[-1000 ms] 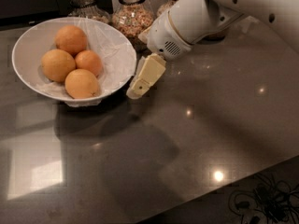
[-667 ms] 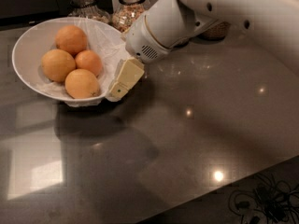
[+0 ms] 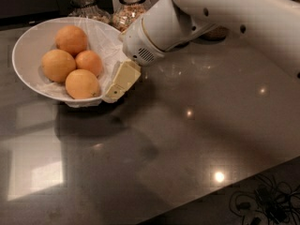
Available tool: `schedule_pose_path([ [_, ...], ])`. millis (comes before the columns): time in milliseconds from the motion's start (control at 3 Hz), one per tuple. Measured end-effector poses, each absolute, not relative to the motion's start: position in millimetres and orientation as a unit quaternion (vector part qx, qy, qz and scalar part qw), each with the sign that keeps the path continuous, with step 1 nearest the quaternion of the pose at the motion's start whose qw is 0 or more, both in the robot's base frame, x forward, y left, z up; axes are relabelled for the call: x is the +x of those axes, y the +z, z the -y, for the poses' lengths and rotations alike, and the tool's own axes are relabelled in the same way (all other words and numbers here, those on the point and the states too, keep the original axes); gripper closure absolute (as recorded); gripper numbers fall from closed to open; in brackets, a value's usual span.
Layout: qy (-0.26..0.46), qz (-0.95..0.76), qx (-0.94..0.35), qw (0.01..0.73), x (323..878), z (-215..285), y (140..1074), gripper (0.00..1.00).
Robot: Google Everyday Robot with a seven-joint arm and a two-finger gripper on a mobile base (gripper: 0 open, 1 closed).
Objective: Pick orange from white bowl
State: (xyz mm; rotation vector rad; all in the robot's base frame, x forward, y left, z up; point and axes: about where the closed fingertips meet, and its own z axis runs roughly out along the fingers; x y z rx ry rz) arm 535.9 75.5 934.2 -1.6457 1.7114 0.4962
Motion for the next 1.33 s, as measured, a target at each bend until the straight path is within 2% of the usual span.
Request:
schedule_pose_path([
  [1000,0.196,-0.679,-0.618,0.344,557.2,-116.9,939.6,0.05],
  [1333,0.191,-0.690,-0.609,0.342,554.3,-120.4,943.4,0.23],
])
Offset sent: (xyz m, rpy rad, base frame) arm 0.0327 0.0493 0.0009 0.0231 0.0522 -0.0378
